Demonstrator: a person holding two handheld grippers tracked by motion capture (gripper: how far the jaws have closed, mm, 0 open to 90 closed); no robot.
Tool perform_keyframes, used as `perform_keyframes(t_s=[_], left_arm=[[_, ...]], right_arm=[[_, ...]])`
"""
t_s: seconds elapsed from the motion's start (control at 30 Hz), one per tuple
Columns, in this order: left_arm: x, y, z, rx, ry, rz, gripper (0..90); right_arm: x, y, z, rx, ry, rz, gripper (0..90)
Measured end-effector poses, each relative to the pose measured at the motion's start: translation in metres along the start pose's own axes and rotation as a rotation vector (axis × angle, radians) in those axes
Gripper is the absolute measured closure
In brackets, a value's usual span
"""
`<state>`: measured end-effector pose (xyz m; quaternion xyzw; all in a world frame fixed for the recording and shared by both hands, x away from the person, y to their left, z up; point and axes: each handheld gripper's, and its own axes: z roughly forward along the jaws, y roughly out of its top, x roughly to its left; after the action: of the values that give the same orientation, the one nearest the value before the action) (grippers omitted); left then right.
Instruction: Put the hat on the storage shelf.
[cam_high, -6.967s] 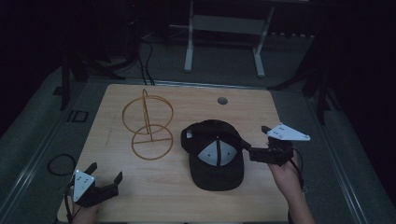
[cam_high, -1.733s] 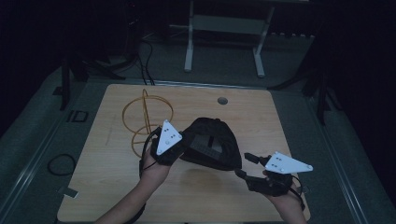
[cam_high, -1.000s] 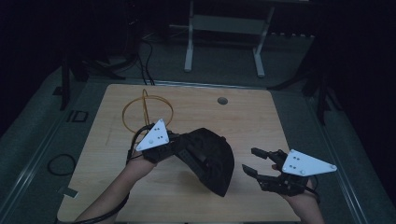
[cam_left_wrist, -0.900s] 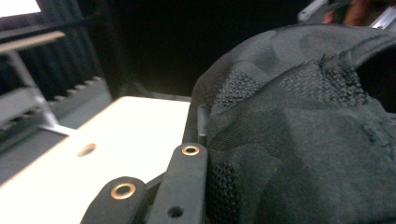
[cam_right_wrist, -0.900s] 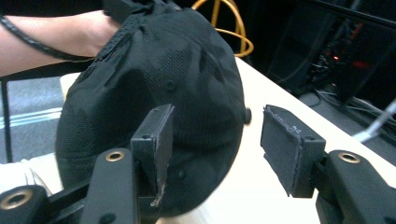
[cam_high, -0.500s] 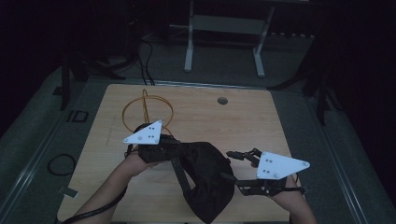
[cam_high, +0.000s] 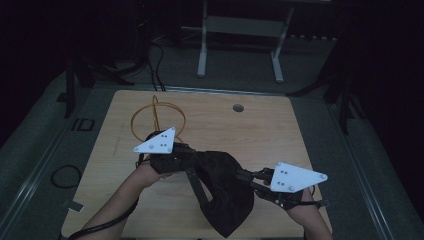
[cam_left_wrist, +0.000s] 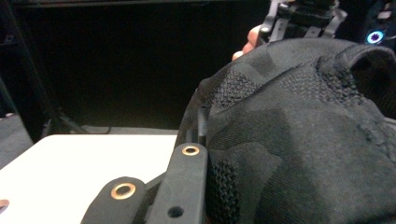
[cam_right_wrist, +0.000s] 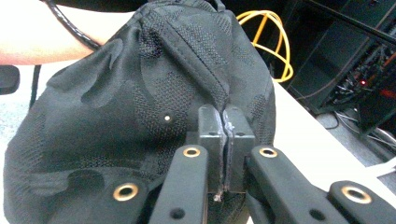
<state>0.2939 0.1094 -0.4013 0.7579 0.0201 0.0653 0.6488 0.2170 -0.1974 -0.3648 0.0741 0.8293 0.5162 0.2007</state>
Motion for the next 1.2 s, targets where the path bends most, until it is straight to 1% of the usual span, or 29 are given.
perform_keyframes(t_s=[0.07,0.1,0.17,0.23,0.3,0.37,0.4,0.47,0.5,0.57,0.67,0.7,0.73,0.77,0.8,0.83,0.87,0.9,0.93,1.0,1.03,1.07,1.1,1.13,1.17,1.2], left_arm=[[0.001,-0.001,0.0,0.006,0.008,-0.002,88.6],[0.001,-0.001,0.001,0.017,0.016,0.005,88.6],[0.002,-0.002,0.001,0.017,0.015,0.0,88.5],[0.001,-0.002,0.001,0.023,0.026,0.007,88.5],[0.001,-0.001,0.002,0.029,0.048,0.013,88.2],[0.0,0.001,0.002,0.044,0.065,0.03,87.9],[0.0,0.002,0.003,0.054,0.076,0.022,87.0],[-0.002,0.004,0.002,0.078,0.11,0.024,78.9],[-0.002,0.005,0.001,0.086,0.115,0.025,75.0],[-0.005,0.008,0.0,0.096,0.156,0.037,68.1],[-0.008,0.01,-0.002,0.106,0.212,0.028,62.1],[-0.009,0.01,-0.003,0.116,0.231,0.021,61.7],[-0.011,0.01,-0.004,0.128,0.259,0.029,61.6],[-0.012,0.01,-0.006,0.135,0.294,0.028,61.6],[-0.012,0.01,-0.008,0.138,0.32,0.02,61.6],[-0.013,0.009,-0.011,0.119,0.325,0.009,60.8],[-0.014,0.008,-0.014,0.114,0.348,0.003,60.7],[-0.015,0.007,-0.016,0.12,0.372,0.006,60.7],[-0.016,0.007,-0.019,0.119,0.376,0.009,60.7],[-0.02,0.006,-0.023,0.128,0.402,-0.003,60.8],[-0.021,0.005,-0.025,0.129,0.408,-0.01,60.8],[-0.024,0.005,-0.027,0.132,0.425,-0.017,60.8],[-0.026,0.004,-0.029,0.133,0.43,-0.02,60.8],[-0.028,0.002,-0.031,0.136,0.431,-0.022,60.8],[-0.031,0.001,-0.033,0.146,0.448,-0.027,60.8],[-0.033,-0.001,-0.035,0.153,0.455,-0.032,60.8]], right_arm=[[0.001,-0.001,0.0,0.001,-0.015,-0.008,89.1],[0.001,-0.001,0.0,0.0,-0.016,0.002,89.3],[0.001,-0.001,0.0,-0.002,-0.016,0.024,89.4],[-0.001,-0.002,-0.001,-0.016,-0.003,0.048,89.4],[-0.004,-0.001,-0.003,-0.041,0.005,0.081,89.5],[-0.005,0.0,-0.004,-0.048,-0.015,0.095,89.5],[-0.006,0.001,-0.005,-0.051,-0.018,0.1,89.5],[-0.008,0.002,-0.006,-0.057,-0.03,0.105,89.5],[-0.009,0.003,-0.008,-0.06,-0.032,0.111,89.5],[-0.01,0.004,-0.01,-0.065,-0.053,0.114,89.5],[-0.014,0.006,-0.014,-0.078,-0.076,0.123,89.5],[-0.015,0.006,-0.015,-0.081,-0.081,0.123,89.5],[-0.016,0.007,-0.017,-0.088,-0.089,0.127,89.5],[-0.017,0.007,-0.018,-0.092,-0.098,0.132,89.5],[-0.018,0.007,-0.02,-0.094,-0.104,0.131,89.5],[-0.019,0.007,-0.021,-0.096,-0.113,0.134,89.5],[-0.02,0.007,-0.023,-0.104,-0.122,0.142,89.5],[-0.022,0.007,-0.024,-0.106,-0.13,0.149,89.4],[-0.023,0.007,-0.026,-0.106,-0.148,0.151,89.5],[-0.026,0.008,-0.029,-0.117,-0.16,0.16,89.5],[-0.027,0.009,-0.03,-0.12,-0.179,0.164,89.5],[-0.028,0.01,-0.031,-0.12,-0.188,0.164,89.4],[-0.029,0.011,-0.031,-0.123,-0.192,0.166,89.5],[-0.031,0.012,-0.032,-0.128,-0.212,0.169,89.4],[-0.032,0.014,-0.032,-0.127,-0.227,0.168,89.4],[-0.034,0.015,-0.032,-0.135,-0.23,0.17,89.4]])
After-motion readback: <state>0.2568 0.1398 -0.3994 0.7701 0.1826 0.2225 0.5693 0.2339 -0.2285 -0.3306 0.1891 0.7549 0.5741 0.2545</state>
